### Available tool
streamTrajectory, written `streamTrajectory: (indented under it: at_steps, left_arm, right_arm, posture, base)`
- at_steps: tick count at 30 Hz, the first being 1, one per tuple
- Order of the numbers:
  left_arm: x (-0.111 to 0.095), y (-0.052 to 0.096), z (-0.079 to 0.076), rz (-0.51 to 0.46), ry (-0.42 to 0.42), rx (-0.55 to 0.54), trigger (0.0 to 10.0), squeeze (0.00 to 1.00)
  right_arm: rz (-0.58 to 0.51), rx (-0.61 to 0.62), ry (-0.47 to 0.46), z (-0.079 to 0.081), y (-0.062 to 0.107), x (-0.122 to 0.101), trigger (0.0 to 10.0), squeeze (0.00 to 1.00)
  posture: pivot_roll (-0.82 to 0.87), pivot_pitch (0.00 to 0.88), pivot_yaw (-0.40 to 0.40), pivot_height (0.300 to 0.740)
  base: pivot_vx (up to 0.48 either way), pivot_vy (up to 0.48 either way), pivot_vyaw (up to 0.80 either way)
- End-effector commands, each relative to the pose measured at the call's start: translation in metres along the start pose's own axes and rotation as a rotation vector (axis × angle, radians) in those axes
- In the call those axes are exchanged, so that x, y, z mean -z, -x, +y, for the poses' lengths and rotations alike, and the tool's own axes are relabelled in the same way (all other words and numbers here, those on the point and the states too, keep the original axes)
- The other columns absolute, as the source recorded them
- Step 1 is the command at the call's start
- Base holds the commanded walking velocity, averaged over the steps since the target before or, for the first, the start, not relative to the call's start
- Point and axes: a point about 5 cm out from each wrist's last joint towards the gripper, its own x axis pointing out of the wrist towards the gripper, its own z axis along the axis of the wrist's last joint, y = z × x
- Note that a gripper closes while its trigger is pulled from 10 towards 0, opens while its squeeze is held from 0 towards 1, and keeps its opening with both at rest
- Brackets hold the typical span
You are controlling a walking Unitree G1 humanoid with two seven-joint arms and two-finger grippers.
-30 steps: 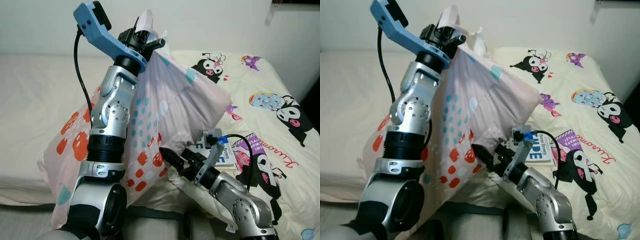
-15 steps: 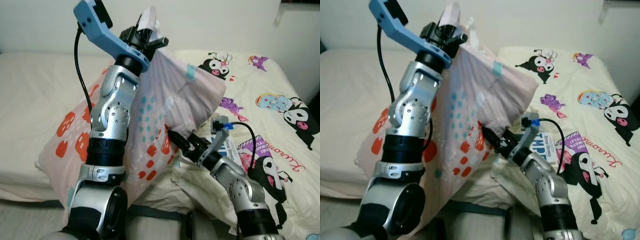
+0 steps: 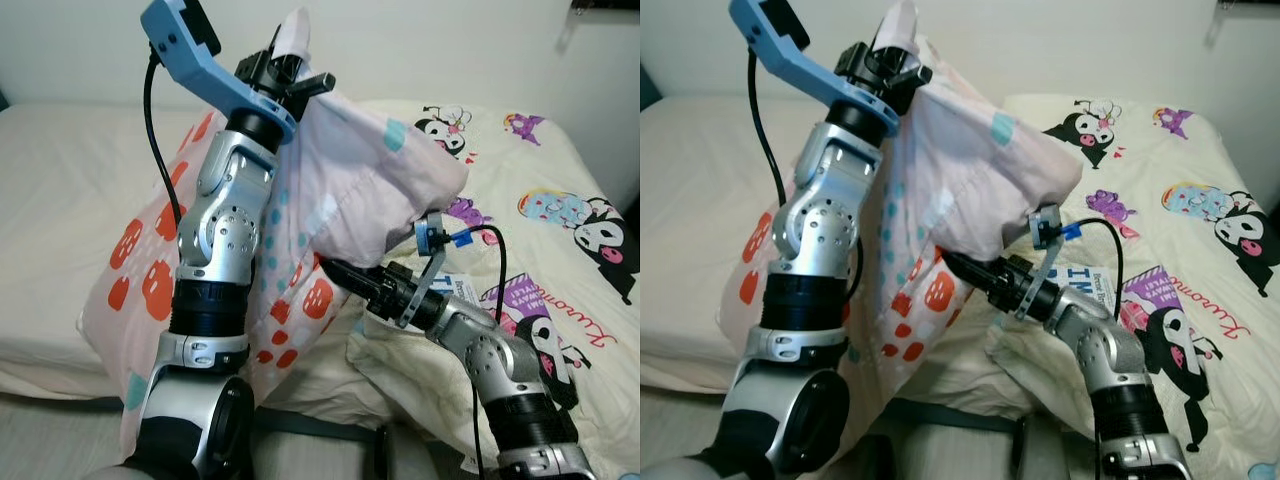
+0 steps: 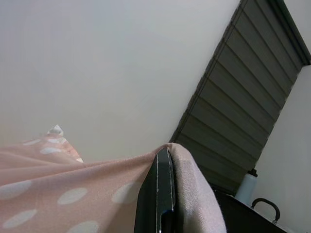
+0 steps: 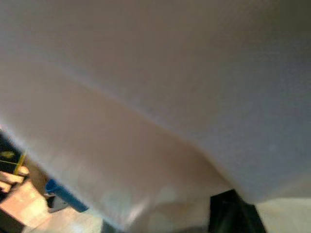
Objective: Clean up the room
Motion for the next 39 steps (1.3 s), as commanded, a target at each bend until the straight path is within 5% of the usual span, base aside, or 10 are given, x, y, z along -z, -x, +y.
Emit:
streamTrajectory:
  at_steps: [1,14,15,17,19,21,27,29,31,39]
  left_arm:
    - [-0.003,-0.002,-0.011,-0.018,0.013,0.051,0.0,0.00]
    - [0.011,0.001,-0.003,0.057,-0.025,0.054,1.1,0.00]
    - [0.019,0.005,0.008,0.104,-0.050,0.034,8.5,1.00]
    - [0.027,0.011,0.020,0.155,-0.074,0.009,10.0,1.00]
    - [0.027,0.011,0.020,0.155,-0.074,0.009,10.0,1.00]
    - [0.043,0.033,0.055,0.264,-0.134,-0.081,10.0,1.00]
    - [0.052,0.071,0.102,0.393,-0.231,-0.225,10.0,1.00]
    - [0.046,0.101,0.136,0.463,-0.323,-0.353,10.0,1.00]
    - [0.046,0.101,0.136,0.463,-0.323,-0.353,10.0,1.00]
    - [-0.012,0.183,0.217,0.542,-0.594,-0.807,10.0,1.00]
  right_arm:
    - [-0.020,0.007,0.049,-0.001,-0.003,-0.008,0.0,0.00]
    - [-0.022,-0.027,0.061,0.000,-0.003,-0.013,0.0,0.00]
    - [-0.032,-0.019,0.065,0.000,-0.004,-0.013,0.0,0.00]
    - [-0.042,-0.003,0.069,0.001,-0.004,-0.013,0.0,0.00]
    - [-0.042,-0.003,0.069,0.001,-0.004,-0.013,0.0,0.00]
    - [-0.071,0.053,0.067,0.001,-0.001,-0.008,0.0,0.00]
    - [-0.097,0.119,0.060,0.002,0.003,0.001,0.0,0.00]
    - [-0.118,0.173,0.044,-0.001,0.008,0.005,0.0,0.00]
    - [-0.118,0.173,0.044,-0.001,0.008,0.005,0.0,0.00]
    - [-0.112,0.314,0.084,-0.013,0.016,0.009,0.0,0.00]
  posture:
    - [-0.09,0.093,0.026,0.606]
    - [-0.10,0.078,0.023,0.606]
    - [-0.11,0.076,0.024,0.606]
    - [-0.11,0.074,0.027,0.606]
    - [-0.11,0.074,0.027,0.606]
    - [-0.12,0.073,0.033,0.606]
    - [-0.13,0.074,0.039,0.606]
    - [-0.13,0.073,0.036,0.606]
    - [-0.13,0.073,0.036,0.606]
    - [-0.12,0.067,0.019,0.606]
  base:
    - [0.000,0.000,0.00]
    - [0.000,0.000,0.00]
    - [0.000,0.000,0.00]
    - [0.000,0.000,0.00]
    - [0.000,0.000,0.00]
    - [0.000,0.000,0.00]
    - [0.000,0.000,0.00]
    - [0.000,0.000,0.00]
    - [0.000,0.000,0.00]
    - [0.000,0.000,0.00]
